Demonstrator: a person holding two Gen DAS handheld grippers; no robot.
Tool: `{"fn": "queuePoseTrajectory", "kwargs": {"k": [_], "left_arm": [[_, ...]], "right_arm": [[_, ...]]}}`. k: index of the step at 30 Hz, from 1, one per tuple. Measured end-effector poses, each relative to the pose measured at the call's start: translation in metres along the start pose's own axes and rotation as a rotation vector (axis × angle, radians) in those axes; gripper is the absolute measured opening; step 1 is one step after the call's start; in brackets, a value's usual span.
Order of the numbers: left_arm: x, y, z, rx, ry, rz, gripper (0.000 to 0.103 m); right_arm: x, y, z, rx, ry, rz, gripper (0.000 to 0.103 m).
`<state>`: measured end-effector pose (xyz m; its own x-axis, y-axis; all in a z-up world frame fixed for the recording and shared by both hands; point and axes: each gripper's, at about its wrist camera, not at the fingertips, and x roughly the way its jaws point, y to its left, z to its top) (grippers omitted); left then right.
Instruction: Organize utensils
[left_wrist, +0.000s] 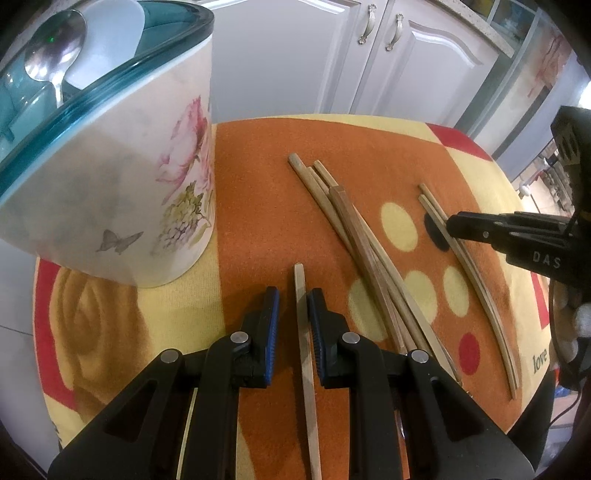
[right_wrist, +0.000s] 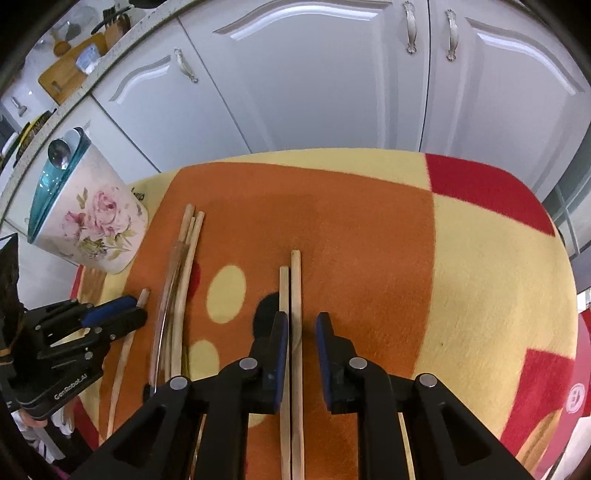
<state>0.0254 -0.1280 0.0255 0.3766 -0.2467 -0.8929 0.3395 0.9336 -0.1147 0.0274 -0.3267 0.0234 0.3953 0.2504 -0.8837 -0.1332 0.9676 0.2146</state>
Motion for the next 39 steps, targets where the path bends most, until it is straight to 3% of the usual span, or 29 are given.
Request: {"fn": "queuePoseTrajectory", "kwargs": {"k": [5,10,16,19,21,24,29,39], "left_arm": [[0.001,0.0,0.002,-0.006,0.001,0.002,0.016],[0.001,0.001,0.005,-0.003,0.019,-0.004,0.016],[0.003,-0.004,0.008,0.044,0.021,0.014,0.016],[0.003,-0.003,0.008,0.059,0.027,-0.027,0.005],[0.0,0.004,0.007,0.028,0.033,-0.073,0.004],[-0.017,0.012,0.003,-0.015,0.003,-0.115,0.004],[-0.062,0.014,0.001,-0.003,-0.08,-0.159,0.004],[-0.16,0.042,-0.002,-0.045,-0.251,-0.196,0.004]], "right_arm": [[0.005,0.0,0.006,-0.028,0.01,-0.032,0.014],[0.007,0.015,0.005,-0.148,0.037,-0.108,0.014],[0.007,0.012,0.011,-0.094,0.007,-0.07,0.006],[-0.001,0.009,0.007,-0.078,-0.005,-0.038,0.005],[-0.02,0.003,0.001,-0.051,-0.037,-0.008,0.005],[-0.048,-0.003,-0.005,-0.024,-0.089,0.039,0.005],[-0.101,-0.001,-0.009,-0.003,-0.19,0.139,0.005],[-0.161,0.055,0.004,-0.101,-0.315,0.238,0.005]]}}
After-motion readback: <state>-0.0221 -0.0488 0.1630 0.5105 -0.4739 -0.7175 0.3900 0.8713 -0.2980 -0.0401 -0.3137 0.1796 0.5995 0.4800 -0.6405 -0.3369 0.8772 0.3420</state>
